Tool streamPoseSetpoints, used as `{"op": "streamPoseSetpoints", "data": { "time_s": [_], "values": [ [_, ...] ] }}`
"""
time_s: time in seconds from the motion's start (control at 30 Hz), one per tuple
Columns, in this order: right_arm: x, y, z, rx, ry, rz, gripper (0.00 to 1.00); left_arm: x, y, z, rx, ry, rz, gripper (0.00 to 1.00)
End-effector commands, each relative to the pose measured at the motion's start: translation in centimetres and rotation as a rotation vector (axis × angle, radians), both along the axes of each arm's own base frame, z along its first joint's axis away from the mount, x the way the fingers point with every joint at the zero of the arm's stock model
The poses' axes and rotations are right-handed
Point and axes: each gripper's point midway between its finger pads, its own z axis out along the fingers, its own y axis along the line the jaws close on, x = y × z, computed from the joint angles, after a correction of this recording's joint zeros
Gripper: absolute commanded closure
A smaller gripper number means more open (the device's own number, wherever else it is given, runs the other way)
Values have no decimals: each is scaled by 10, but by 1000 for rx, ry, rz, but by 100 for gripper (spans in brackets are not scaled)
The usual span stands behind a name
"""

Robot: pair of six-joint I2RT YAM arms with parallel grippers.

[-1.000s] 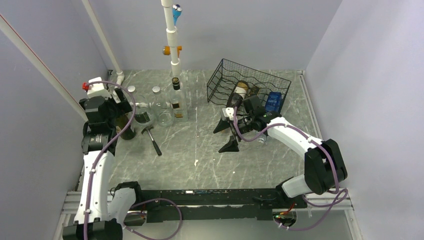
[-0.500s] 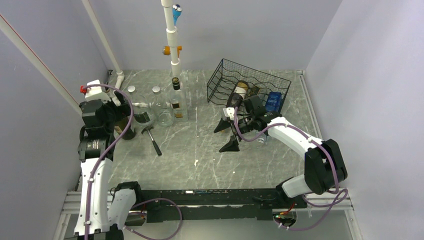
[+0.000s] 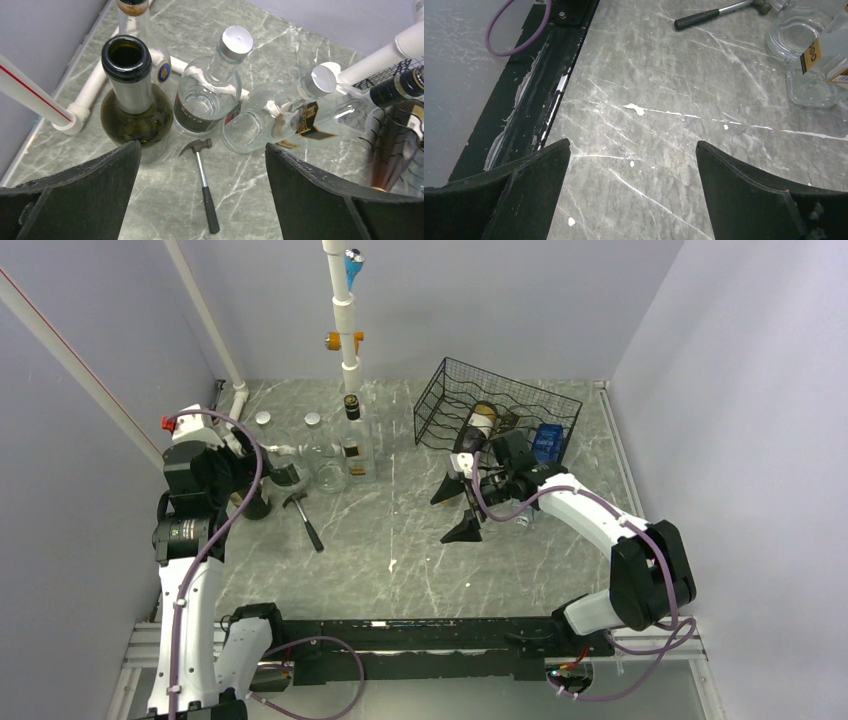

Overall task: Take the wine bottle off the wine rack
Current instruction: Pick up the wine bottle from the wine rack.

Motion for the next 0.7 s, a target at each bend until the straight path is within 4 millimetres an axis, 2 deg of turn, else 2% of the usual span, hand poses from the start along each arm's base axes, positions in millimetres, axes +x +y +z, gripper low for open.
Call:
{"op": "streamPoseSetpoints", "data": {
  "time_s": [0.0,0.5,0.67],
  "values": [
    [0,1,24,65,-64,27,0,-4,-10,17,-81,-38,-14,1],
    [6,-9,29,74,-75,-6,0,-6,-39,1,-262,21,-75,0],
    [9,-13,32,80,-82,-20,0,-8,-53,2,-297,-3,-130,0]
  ]
}}
